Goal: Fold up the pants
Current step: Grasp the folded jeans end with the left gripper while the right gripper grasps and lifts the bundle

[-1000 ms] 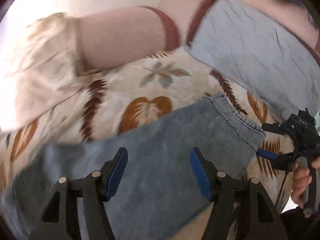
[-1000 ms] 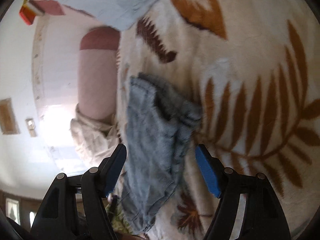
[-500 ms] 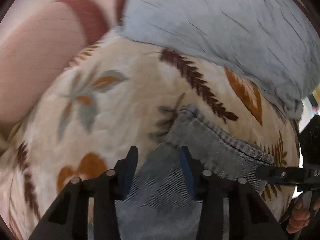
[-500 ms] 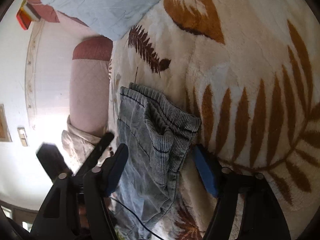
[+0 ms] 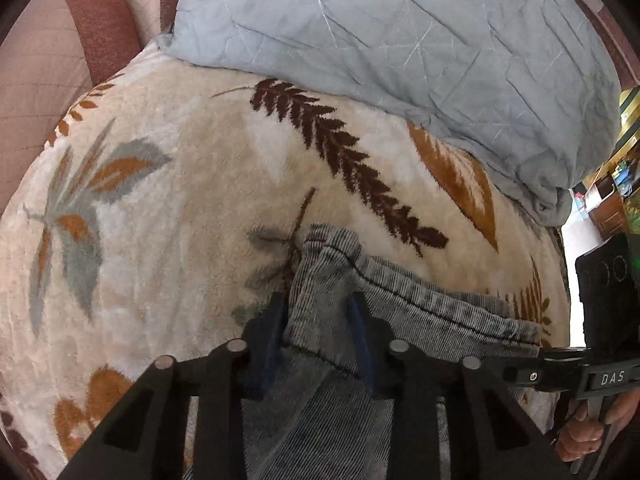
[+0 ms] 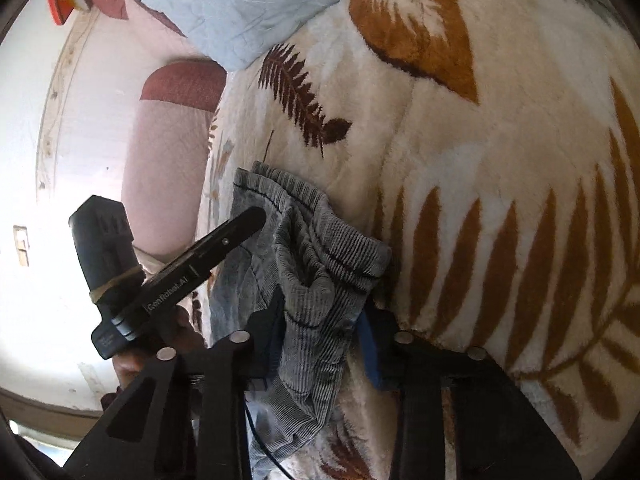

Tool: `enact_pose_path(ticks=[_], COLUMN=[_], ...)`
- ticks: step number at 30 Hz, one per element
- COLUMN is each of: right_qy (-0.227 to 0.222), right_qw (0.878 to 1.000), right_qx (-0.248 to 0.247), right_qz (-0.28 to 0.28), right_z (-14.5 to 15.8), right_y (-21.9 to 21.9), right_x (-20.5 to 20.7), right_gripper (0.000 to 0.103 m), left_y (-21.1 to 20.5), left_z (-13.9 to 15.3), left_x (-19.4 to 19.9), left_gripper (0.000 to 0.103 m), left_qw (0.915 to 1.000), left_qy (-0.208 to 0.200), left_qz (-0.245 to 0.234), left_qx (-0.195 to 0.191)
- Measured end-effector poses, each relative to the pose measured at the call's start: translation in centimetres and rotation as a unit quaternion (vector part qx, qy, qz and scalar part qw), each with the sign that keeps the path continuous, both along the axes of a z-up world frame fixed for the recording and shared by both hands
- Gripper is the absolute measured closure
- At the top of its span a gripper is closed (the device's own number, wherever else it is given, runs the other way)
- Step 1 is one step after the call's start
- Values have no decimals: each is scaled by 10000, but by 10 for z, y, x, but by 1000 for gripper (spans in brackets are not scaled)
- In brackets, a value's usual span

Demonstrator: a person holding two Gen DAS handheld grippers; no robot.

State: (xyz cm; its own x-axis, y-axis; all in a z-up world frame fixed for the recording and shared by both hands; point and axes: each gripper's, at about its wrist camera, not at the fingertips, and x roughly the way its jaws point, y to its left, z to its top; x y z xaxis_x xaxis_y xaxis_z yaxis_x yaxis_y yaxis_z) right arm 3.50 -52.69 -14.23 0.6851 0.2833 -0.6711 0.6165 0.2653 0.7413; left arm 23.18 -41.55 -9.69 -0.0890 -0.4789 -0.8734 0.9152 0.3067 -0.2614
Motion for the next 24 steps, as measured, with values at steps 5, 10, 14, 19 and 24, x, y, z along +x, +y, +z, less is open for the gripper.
enact_pose_path(ticks=[5, 10, 14, 19, 24], right_qy=[-86, -283, -550, -1049, -1404], right_qw=[9999, 9990, 9957, 9862, 9764], right_qx=[-73, -304, -631, -1034, -1105], right_qz=[55, 180, 386, 759, 1214], right_z=[4, 19, 38, 66, 80], right_y=[2, 10, 24, 50, 79], right_x=[3, 8, 11, 16, 23], right_gripper=[81, 83, 84, 84, 84], left_y=[9, 14, 35, 79, 132], left_z=[4, 19, 45, 71, 81], left_x=[-2, 0, 6, 11, 14], left_gripper=[87, 88, 89, 89, 89], left_qw=[9997, 9988, 9957, 9894, 9813], left_qy=[-2, -33, 6, -29, -58], left_qz=[91, 273, 514, 910, 1376], left_qx=[-208, -416, -772, -1133, -1344])
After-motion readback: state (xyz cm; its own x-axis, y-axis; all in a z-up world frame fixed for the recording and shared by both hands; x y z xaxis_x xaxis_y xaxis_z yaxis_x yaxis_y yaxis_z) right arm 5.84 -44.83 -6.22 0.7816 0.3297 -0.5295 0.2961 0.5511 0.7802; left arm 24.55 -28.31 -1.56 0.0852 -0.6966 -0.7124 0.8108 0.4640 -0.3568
